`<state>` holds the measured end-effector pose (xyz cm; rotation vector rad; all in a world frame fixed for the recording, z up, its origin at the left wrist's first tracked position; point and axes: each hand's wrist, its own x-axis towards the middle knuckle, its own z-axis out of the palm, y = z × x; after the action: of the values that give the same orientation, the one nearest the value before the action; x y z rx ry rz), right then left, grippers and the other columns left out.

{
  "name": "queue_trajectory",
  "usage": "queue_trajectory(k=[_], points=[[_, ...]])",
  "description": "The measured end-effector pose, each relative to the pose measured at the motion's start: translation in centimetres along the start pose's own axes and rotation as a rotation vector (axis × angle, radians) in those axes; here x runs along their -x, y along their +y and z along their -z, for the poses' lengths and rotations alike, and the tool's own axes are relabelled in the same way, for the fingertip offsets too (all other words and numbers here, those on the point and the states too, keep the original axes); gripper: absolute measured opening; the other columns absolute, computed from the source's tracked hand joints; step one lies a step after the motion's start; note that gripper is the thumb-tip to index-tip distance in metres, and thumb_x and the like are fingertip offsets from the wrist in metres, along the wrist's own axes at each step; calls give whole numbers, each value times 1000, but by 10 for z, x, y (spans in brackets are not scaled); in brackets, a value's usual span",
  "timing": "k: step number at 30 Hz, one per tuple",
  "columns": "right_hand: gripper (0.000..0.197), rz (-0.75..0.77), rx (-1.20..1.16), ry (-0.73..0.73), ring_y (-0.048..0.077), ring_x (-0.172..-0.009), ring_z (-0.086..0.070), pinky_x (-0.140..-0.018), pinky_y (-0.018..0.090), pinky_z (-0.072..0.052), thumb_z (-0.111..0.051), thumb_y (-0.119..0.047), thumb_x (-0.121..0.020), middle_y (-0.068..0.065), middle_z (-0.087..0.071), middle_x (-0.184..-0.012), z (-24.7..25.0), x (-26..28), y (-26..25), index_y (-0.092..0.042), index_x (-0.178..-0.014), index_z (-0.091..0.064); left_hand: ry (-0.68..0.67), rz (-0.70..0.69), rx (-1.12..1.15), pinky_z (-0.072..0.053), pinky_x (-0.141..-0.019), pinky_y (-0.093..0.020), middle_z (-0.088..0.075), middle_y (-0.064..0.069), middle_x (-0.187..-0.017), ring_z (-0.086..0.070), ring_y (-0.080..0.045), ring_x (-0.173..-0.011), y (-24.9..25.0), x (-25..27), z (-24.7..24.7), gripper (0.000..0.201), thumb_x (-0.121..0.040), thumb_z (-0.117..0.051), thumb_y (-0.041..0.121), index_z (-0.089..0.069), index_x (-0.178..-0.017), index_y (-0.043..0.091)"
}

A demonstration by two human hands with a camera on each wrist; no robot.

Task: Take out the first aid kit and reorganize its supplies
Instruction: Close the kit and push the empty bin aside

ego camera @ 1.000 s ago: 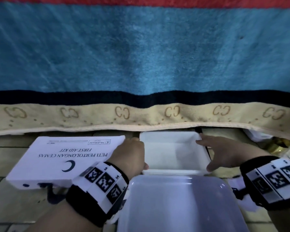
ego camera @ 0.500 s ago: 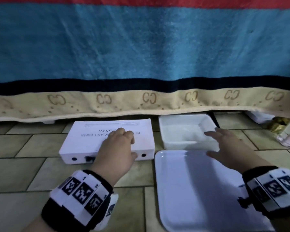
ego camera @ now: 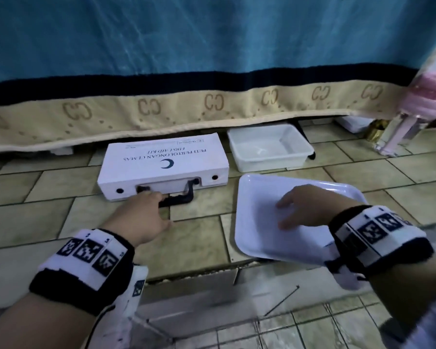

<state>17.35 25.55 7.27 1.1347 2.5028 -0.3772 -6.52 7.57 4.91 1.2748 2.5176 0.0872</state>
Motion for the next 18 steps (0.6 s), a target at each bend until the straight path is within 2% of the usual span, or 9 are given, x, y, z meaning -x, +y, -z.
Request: queue_trajectory(k=[1,4,6,9,13,16,18], points=[[64,10,50,-41,16,-119,-51,-99,26,-39,-77,-40,-71,-3,-58,-128,2,-3,-1,-24,-130,-56,-4,3,-9,-40,-102,-31,-44,-6,-139,-46,-24,-125,1,0,0,67,-81,-67,42,-40,-138,17],[80,46,208,-122,17,-118,-51,-95,26,-40,-82,-38,-62,-3,-54,-129,10,-10,2,-27,-135,-51,17,-5,-30,-43,-99,-35,-48,-7,-132,-48,-26,-120,2,-5,1,62,-80,-66,41,-44,-133,18],[91,70,314,-171,19,-124,-45,-98,26,-37,-82,-39,-63,0,-46,-136,11,-12,6,-28,-142,-39,15,1,-39,-43,-98,-37,-50,-7,-129,-49,-27,-117,1,-8,1,60,-80,-65,41,-46,-131,17],[105,94,399,-219,22,-134,-33,-108,30,-31,-81,-34,-67,1,-25,-153,7,-13,15,-28,-150,-18,26,3,-121,-41,-100,-38,-51,-5,-129,-46,-27,-119,3,-13,-2,58,-80,-63,45,-47,-129,18],[108,130,395,-217,22,-135,-33,-109,32,-30,-81,-25,-69,0,-20,-156,9,-22,25,-30,-150,-11,8,-26,-161,-35,-105,-37,-44,-5,-138,-36,-27,-128,14,-20,-7,60,-86,-58,43,-41,-136,16],[108,160,403,-228,19,-140,-24,-113,31,-24,-78,-14,-73,-9,0,-160,13,-27,29,-32,-150,-5,-24,-43,-152,-37,-104,-38,-45,-9,-136,-40,-28,-126,19,-28,-7,57,-87,-57,39,-42,-136,14],[107,167,388,-224,17,-142,-22,-112,29,-21,-77,-11,-74,-11,5,-159,14,-28,29,-33,-150,-4,-58,-25,-140,-41,-100,-39,-48,-9,-129,-45,-28,-119,21,-30,-4,49,-88,-57,35,-47,-131,14]])
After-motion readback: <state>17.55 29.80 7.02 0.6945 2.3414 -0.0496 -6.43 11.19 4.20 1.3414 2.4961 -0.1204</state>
